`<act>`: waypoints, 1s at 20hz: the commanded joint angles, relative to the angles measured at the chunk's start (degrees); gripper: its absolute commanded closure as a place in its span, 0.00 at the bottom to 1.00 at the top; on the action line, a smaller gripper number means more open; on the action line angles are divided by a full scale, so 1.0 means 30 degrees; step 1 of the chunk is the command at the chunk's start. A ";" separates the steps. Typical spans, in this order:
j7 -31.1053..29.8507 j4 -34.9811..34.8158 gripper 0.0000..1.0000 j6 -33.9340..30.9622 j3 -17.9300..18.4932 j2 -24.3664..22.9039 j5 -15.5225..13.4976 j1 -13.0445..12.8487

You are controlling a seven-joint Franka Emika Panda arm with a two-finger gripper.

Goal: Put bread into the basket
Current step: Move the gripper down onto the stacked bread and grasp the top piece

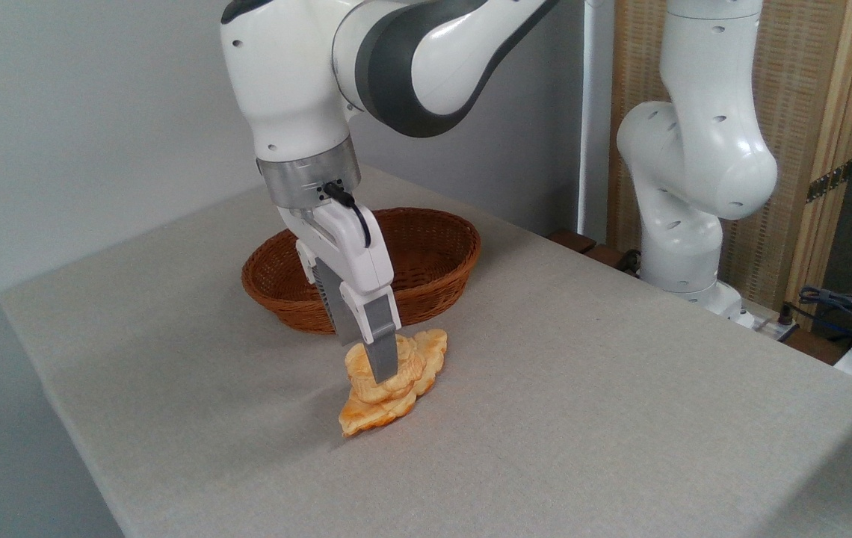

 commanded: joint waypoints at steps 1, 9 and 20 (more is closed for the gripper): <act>0.0352 -0.0378 0.00 0.0470 0.0134 0.0146 0.0750 -0.0001; 0.0352 -0.0526 0.40 0.0148 0.0104 0.0117 0.0986 -0.0235; 0.0352 -0.0614 0.47 0.0118 -0.0013 0.0088 0.0986 -0.0235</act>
